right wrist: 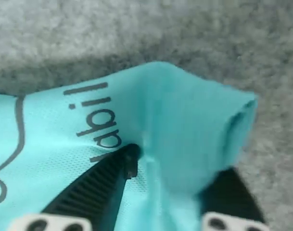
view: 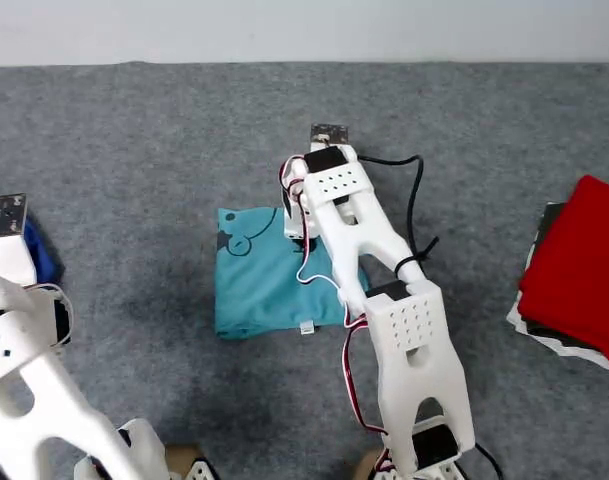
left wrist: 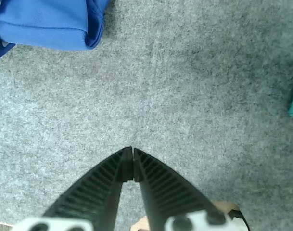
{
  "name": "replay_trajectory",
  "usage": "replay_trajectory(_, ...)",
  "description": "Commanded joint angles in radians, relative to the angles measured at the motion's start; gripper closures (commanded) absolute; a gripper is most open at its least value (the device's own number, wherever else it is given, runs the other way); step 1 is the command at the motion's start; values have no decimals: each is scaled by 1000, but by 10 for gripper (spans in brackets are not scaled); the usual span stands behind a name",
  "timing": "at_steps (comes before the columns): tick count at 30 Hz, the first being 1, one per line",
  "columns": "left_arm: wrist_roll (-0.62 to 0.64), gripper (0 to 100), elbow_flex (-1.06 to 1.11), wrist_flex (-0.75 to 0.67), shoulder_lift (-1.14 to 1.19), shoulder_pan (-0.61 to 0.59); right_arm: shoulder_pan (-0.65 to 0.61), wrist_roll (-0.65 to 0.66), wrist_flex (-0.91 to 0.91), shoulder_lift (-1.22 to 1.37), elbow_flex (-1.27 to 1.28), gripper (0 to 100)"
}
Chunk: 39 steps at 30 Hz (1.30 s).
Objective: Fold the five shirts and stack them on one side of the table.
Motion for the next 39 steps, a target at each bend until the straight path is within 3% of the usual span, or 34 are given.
replay_trajectory(1, -3, 995, -2, 23, -21, 8, 13, 41, 38, 4, -17, 972)
replay_trajectory(6, -3, 995, -2, 21, -21, 8, 39, 86, 101, -31, -18, 987)
replay_trajectory(10, -3, 995, -2, 21, -21, 8, 107, 238, 136, -117, -18, 988)
replay_trajectory(13, -3, 995, -2, 21, -21, 8, 199, 448, 131, -183, -18, 989)
replay_trajectory(20, -3, 995, -2, 21, -21, 8, 331, 1163, -90, -205, -17, 989)
replay_trajectory(26, -3, 995, -2, 21, -21, 8, 289, 1484, -278, -177, -17, 989)
replay_trajectory(32, -3, 995, -1, 21, -21, 8, 269, 1517, -435, -142, -17, 937)
replay_trajectory(39, -3, 995, -1, 21, -21, 8, 274, 1266, -412, -200, -17, 801)
